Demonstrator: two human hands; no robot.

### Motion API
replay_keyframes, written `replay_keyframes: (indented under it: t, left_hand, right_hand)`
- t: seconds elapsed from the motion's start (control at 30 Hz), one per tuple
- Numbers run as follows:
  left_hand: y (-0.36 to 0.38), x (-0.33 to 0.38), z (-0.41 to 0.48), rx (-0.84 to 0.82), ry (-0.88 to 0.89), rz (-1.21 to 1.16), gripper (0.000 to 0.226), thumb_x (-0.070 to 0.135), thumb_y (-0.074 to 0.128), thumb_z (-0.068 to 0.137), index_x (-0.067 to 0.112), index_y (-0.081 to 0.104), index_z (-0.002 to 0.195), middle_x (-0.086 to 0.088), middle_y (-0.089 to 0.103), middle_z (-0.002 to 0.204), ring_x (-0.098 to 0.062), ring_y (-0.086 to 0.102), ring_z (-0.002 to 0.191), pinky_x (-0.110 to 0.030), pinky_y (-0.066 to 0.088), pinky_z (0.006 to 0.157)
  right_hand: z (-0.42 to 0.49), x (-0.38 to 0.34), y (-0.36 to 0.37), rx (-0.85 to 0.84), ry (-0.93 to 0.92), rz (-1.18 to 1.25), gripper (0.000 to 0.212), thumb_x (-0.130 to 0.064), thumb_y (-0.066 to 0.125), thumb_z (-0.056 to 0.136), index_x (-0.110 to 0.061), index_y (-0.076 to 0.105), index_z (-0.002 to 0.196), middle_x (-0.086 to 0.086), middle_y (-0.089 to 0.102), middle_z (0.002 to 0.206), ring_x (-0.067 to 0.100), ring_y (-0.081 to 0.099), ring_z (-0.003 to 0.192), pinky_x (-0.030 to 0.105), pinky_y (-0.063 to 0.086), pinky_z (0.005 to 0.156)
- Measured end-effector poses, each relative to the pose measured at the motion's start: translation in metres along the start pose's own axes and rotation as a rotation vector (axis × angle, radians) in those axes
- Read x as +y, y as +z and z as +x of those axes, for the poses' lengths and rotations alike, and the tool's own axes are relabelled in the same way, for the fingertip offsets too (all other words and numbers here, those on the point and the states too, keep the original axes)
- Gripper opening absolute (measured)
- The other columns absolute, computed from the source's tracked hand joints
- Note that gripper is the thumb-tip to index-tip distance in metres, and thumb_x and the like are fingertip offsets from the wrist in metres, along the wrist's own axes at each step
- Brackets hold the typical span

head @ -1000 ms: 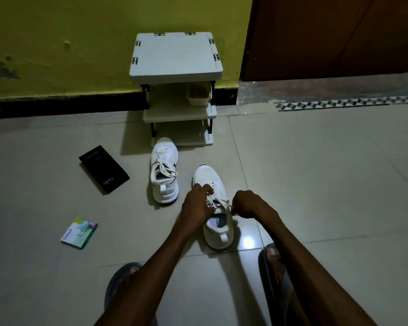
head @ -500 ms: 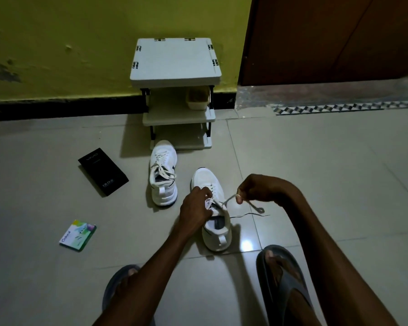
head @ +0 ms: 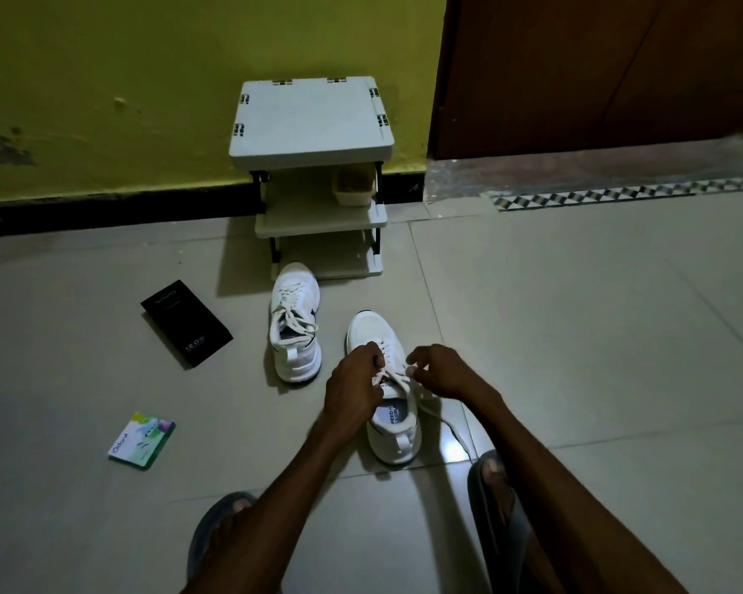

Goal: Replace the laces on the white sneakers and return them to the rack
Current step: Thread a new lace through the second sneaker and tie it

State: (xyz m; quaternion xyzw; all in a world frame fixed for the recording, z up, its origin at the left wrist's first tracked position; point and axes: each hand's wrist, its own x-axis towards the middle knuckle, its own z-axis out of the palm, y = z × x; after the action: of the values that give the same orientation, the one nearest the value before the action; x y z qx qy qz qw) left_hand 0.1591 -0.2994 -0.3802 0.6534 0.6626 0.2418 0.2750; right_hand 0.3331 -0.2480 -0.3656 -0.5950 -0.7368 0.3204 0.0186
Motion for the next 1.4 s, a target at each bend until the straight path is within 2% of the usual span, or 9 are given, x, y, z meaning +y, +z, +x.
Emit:
replay_keyframes:
  t: [0.23,0.33,0.43,0.6,0.87,1.03,1.2,1.3,1.4]
  left_hand:
    - [0.006,0.0,0.007,-0.029,-0.027,-0.07,0.037,0.012,0.068,0.079,0.02,0.06,0.114,-0.003,0.052,0.114,-0.021,0.056,0.106,-0.037,0.05,0.087]
    - [-0.001,0.011,0.015,-0.093,-0.04,-0.125,0.029,0.022,0.068,0.085,0.026,0.064,0.114,-0.001,0.06,0.1,-0.015,0.061,0.092,-0.028,0.05,0.08]
    - [-0.007,0.026,0.024,-0.181,-0.017,-0.116,0.014,0.024,0.066,0.088,0.026,0.071,0.101,0.005,0.063,0.08,-0.012,0.059,0.075,-0.019,0.043,0.064]
    - [-0.023,0.04,0.039,0.047,-0.027,-0.316,0.008,0.023,0.065,0.09,0.02,0.072,0.089,0.008,0.064,0.07,0.002,0.055,0.058,-0.011,0.039,0.058]
    - [-0.045,0.04,0.04,0.139,-0.12,-0.506,0.006,0.015,0.064,0.089,0.014,0.07,0.09,0.0,0.067,0.067,-0.005,0.059,0.053,-0.019,0.045,0.052]
    - [-0.038,0.036,0.035,0.03,-0.289,-0.562,0.024,0.014,0.066,0.087,0.016,0.054,0.108,-0.008,0.066,0.083,-0.021,0.067,0.064,-0.035,0.059,0.064]
    - [-0.034,0.03,0.024,-0.316,-0.359,-0.523,0.011,0.025,0.067,0.09,0.014,0.068,0.092,-0.017,0.074,0.086,-0.022,0.066,0.069,-0.04,0.058,0.08]
    - [-0.029,0.023,0.018,-0.181,-0.315,-0.5,0.01,0.019,0.069,0.088,0.016,0.073,0.08,-0.014,0.074,0.075,-0.021,0.066,0.065,-0.043,0.058,0.082]
    - [-0.033,0.019,0.014,-0.11,-0.307,-0.457,0.016,0.012,0.07,0.086,0.016,0.071,0.07,-0.013,0.071,0.067,-0.02,0.065,0.061,-0.041,0.059,0.078]
  right_hand:
    - [-0.002,-0.01,-0.003,-0.041,0.106,0.066,0.035,-0.033,0.052,0.098,-0.002,0.066,0.087,0.016,0.069,0.096,0.031,0.063,0.092,0.033,0.045,0.078]
    - [-0.016,-0.028,-0.036,-0.039,0.107,0.264,0.034,-0.034,0.054,0.098,-0.014,0.065,0.073,0.005,0.066,0.079,0.015,0.057,0.074,0.025,0.042,0.068]
    - [-0.028,-0.046,-0.071,-0.014,0.03,0.303,0.031,-0.037,0.061,0.094,-0.018,0.071,0.072,0.007,0.072,0.092,0.016,0.061,0.089,0.03,0.046,0.08]
    - [-0.043,-0.048,-0.11,-0.125,-0.006,0.026,0.008,-0.021,0.071,0.087,-0.016,0.074,0.082,-0.003,0.064,0.069,0.008,0.054,0.06,0.019,0.041,0.055]
    - [-0.033,-0.022,-0.062,-0.363,0.197,-0.026,0.017,-0.019,0.072,0.086,-0.002,0.076,0.084,0.011,0.074,0.077,0.013,0.068,0.057,0.024,0.059,0.062]
    - [-0.028,-0.021,-0.036,-0.075,0.186,0.562,0.021,-0.007,0.071,0.084,-0.005,0.066,0.064,0.024,0.072,0.08,0.029,0.072,0.072,0.038,0.061,0.077]
    - [-0.026,-0.031,-0.02,0.043,0.238,0.936,0.008,0.012,0.058,0.084,0.014,0.066,0.084,0.024,0.069,0.076,0.027,0.068,0.067,0.034,0.061,0.071]
    - [-0.028,-0.037,-0.017,0.061,0.268,0.978,0.014,0.011,0.061,0.083,0.003,0.066,0.072,0.017,0.068,0.067,0.024,0.066,0.06,0.028,0.058,0.06]
    - [-0.023,-0.038,-0.009,0.103,0.318,0.869,0.017,-0.003,0.075,0.08,-0.006,0.069,0.064,0.012,0.068,0.062,0.026,0.067,0.061,0.037,0.061,0.069]
